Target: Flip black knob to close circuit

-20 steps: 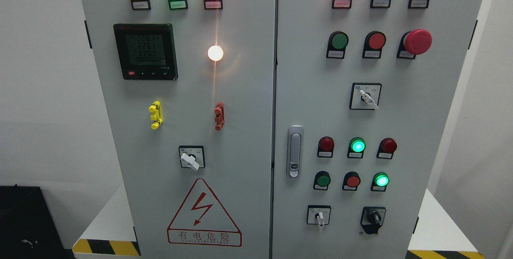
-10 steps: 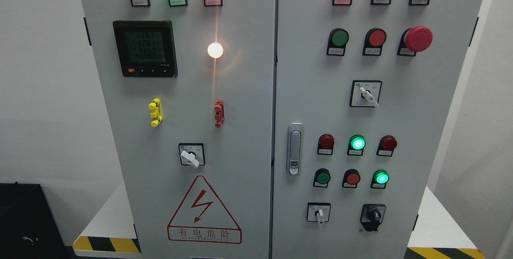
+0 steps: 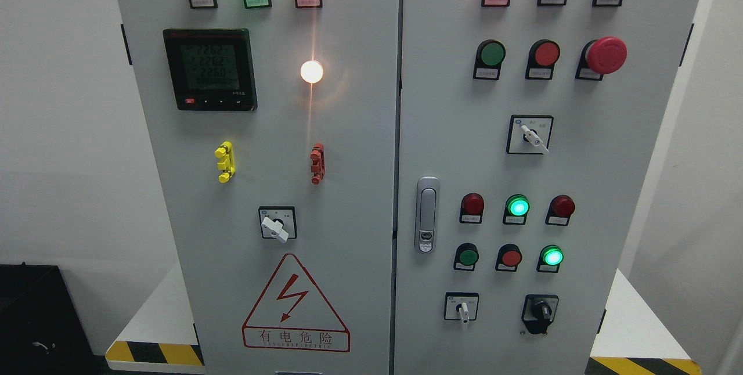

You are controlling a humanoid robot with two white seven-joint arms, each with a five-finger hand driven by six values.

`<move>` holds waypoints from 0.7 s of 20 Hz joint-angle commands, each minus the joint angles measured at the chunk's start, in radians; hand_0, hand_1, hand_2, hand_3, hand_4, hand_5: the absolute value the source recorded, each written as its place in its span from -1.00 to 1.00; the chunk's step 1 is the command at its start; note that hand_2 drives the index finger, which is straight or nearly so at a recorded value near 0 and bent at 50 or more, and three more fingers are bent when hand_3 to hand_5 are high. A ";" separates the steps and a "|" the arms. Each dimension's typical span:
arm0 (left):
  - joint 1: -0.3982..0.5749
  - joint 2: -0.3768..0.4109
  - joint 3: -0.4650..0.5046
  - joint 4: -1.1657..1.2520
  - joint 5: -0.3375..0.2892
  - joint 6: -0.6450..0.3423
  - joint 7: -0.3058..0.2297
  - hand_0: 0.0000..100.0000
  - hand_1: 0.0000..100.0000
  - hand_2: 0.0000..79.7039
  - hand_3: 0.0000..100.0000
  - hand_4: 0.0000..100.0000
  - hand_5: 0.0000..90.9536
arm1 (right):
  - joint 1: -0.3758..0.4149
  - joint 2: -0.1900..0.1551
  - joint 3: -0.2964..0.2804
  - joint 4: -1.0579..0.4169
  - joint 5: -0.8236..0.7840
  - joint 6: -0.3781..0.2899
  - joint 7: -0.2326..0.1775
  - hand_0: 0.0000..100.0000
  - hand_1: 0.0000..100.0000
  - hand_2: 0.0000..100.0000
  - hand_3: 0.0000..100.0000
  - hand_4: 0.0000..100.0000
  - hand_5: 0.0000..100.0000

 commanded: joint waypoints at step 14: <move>0.000 0.000 0.000 0.000 0.000 0.000 0.001 -0.76 0.11 -1.00 -1.00 -1.00 -1.00 | 0.010 -0.002 -0.076 -0.968 0.653 0.102 -0.026 -1.00 -1.00 0.57 0.88 0.56 0.46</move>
